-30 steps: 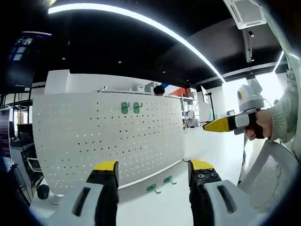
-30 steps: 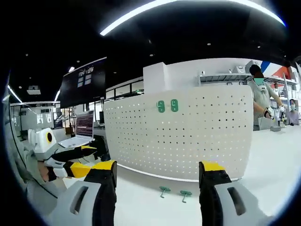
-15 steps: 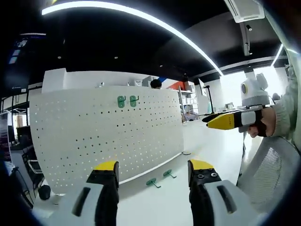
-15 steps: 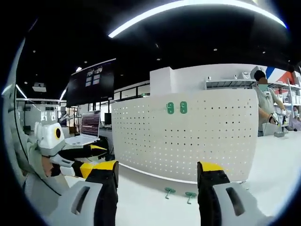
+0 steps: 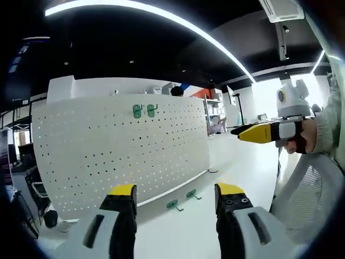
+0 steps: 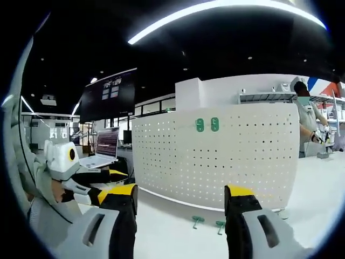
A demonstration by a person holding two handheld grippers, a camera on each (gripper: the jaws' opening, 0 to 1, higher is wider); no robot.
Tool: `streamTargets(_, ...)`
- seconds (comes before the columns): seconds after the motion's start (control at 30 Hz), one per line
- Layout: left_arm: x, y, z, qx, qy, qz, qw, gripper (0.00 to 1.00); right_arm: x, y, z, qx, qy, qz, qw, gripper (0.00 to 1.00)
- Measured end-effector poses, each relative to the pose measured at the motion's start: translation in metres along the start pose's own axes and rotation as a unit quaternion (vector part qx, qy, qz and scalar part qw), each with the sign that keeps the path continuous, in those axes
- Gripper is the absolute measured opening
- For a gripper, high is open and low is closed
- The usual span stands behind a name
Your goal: Insert the hook assembly into the mounting plate slot until the hook locks in place.
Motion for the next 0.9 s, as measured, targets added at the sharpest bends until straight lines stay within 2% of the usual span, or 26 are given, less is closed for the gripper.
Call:
streamTargets(0.37, 0.007, 0.004, 0.003, -0.020, 0.021, -0.004, 0.9996, 0.59, 0.007, -0.004, -0.003, 0.018, 0.010, 0.023, 0.9995, 0.63)
streamTargets(0.67, 0.004, -0.007, -0.001, -0.022, 0.032, -0.004, 0.9993, 0.58, 0.005, -0.003, -0.002, 0.015, 0.002, 0.023, 0.9996, 0.62)
streamTargets(0.73, 0.001, -0.012, -0.003, -0.018, 0.035, -0.010, 0.9992, 0.55, 0.004, -0.002, -0.001, 0.014, -0.001, 0.026, 0.9995, 0.62)
streamTargets(0.83, 0.000, -0.018, -0.002, -0.018, 0.054, -0.017, 0.9982, 0.39, 0.004, -0.002, -0.001, 0.016, -0.001, 0.029, 0.9994, 0.62)
streamTargets(0.87, -0.002, -0.021, -0.001, -0.017, 0.053, -0.009, 0.9984, 0.37, 0.004, -0.003, -0.002, 0.017, -0.001, 0.029, 0.9994, 0.62)
streamTargets(0.9, -0.003, -0.023, 0.001, -0.014, 0.053, 0.001, 0.9985, 0.40, 0.004, -0.003, -0.002, 0.018, -0.001, 0.030, 0.9994, 0.62)
Point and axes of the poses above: the point that each gripper's makers call its tool centre point, and the gripper's own axes: z roughly forward along the fingers, x roughly to its right, y roughly out of its underside, the point moved 6 cm from there along -z, roughly backward along the fingers, and after that the axes turned 5 degrees about z, right-handed, at the moved point
